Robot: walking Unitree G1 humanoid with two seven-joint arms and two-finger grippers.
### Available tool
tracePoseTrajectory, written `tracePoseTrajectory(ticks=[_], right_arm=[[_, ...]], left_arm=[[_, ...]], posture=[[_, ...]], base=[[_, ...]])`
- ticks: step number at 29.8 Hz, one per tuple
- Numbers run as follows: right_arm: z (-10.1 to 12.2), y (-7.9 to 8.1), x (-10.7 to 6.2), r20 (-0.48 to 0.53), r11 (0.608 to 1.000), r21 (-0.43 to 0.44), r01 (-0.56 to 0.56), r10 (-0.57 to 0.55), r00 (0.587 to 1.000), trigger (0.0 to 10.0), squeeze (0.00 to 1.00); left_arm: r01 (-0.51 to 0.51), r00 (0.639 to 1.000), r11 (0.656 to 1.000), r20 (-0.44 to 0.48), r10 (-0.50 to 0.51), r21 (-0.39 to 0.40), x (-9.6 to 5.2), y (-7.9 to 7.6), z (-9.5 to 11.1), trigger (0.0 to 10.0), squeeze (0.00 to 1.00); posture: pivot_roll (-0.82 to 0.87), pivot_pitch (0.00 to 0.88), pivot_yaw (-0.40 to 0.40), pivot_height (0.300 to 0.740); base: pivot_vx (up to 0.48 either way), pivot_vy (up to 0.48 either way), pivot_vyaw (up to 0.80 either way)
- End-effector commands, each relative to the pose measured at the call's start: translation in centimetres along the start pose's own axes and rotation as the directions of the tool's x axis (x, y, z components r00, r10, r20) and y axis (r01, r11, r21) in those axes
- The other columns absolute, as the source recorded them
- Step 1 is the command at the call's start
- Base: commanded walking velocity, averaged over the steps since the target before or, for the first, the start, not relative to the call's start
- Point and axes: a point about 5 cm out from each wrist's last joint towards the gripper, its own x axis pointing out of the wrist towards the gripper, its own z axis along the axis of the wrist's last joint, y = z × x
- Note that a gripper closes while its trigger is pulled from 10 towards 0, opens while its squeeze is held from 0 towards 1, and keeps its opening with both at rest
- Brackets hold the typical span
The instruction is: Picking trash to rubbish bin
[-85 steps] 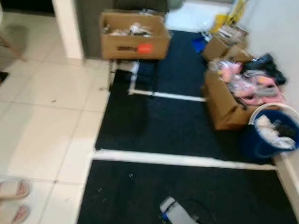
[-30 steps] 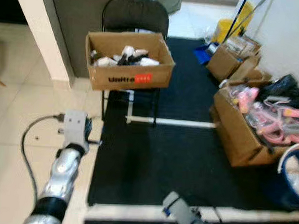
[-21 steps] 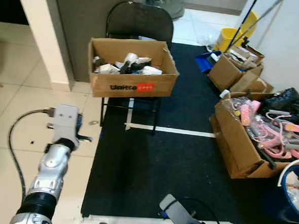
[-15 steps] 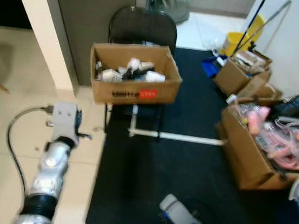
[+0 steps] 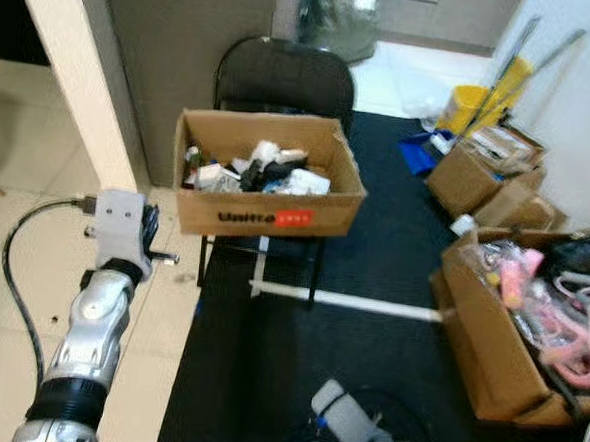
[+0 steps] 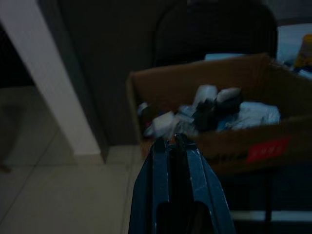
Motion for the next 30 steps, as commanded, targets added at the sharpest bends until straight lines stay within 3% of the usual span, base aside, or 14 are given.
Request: tracePoseTrajectory(ticks=[1,17,19,22,27,30], right_arm=[[-1.3,1.1,0.1,-0.049,0.999,0.001,-0.041,0.041,0.998,10.0,0.0],[-1.2,1.1,0.1,-0.048,0.999,0.005,-0.043,0.043,0.998,10.0,0.0],[-1.2,1.1,0.1,-0.049,0.999,0.002,-0.044,0.044,0.998,10.0,0.0],[-1.2,1.1,0.1,-0.05,0.999,0.002,-0.044,0.044,0.998,10.0,0.0],[-1.2,1.1,0.1,-0.05,0.999,0.0,-0.044,0.044,0.998,10.0,0.0],[-1.3,1.1,0.1,-0.052,0.999,-0.002,-0.045,0.045,0.998,10.0,0.0]], left_arm=[[-0.004,1.0,1.0,-0.021,0.004,0.005,-0.3,0.3,-0.3,10.0,0.0],[0.009,1.0,1.0,0.002,-0.009,-0.007,-0.1,0.4,0.6,10.0,0.0],[0.122,0.992,0.991,0.043,-0.12,-0.06,0.0,-0.7,1.5,10.0,0.0],[0.185,0.982,0.979,0.052,-0.181,-0.088,0.0,-1.5,1.8,10.0,0.0],[0.284,0.958,0.956,0.074,-0.278,-0.077,-0.3,-2.7,2.2,10.0,0.0],[0.382,0.923,0.918,0.087,-0.375,-0.102,-0.8,-3.8,2.3,10.0,0.0]], posture=[[0.12,0.13,-0.016,0.74],[0.12,0.129,-0.016,0.74],[0.12,0.129,-0.016,0.74],[0.12,0.129,-0.016,0.74],[0.12,0.129,-0.016,0.74],[0.12,0.133,-0.014,0.74]], base=[[0.48,0.0,0.0],[0.48,0.0,0.0],[0.48,0.0,0.0],[0.32,0.0,0.0],[0.0,0.0,0.0],[0.0,0.0,0.0]])
